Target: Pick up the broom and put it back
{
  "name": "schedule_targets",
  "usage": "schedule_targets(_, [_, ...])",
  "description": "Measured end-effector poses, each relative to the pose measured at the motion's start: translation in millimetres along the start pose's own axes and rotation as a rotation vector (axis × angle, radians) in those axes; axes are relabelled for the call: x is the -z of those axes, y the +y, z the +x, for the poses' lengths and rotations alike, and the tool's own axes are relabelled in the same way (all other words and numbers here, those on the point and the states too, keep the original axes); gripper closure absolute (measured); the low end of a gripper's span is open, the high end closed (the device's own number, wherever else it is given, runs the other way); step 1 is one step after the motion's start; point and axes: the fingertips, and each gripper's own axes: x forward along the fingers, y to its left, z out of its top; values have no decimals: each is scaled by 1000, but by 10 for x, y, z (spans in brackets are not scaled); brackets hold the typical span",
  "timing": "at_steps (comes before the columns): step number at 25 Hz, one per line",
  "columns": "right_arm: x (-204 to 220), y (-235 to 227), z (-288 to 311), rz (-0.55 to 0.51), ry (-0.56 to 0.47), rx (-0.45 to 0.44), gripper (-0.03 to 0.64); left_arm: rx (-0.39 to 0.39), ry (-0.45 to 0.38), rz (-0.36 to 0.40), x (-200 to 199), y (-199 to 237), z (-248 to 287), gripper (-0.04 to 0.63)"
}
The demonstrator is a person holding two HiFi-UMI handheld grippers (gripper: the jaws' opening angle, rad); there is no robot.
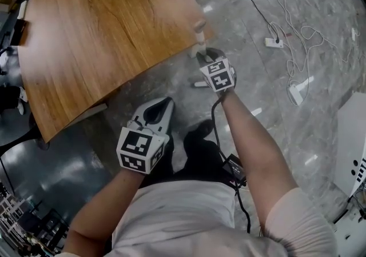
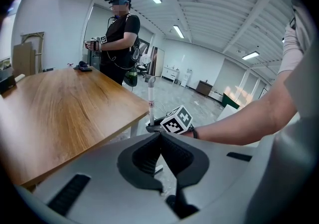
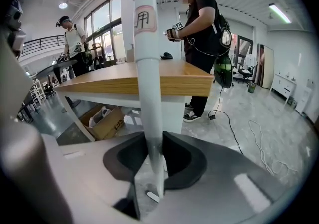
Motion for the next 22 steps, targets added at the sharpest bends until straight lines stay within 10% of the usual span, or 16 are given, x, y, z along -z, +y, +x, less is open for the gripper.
schedule_targets(12, [52, 136, -1271, 80, -62, 82, 534, 103, -34, 80, -409, -513, -208, 591])
schedule_targets(22, [-961, 290, -2998, 130, -260, 204, 532, 256, -94, 217, -1289, -1278, -427, 591])
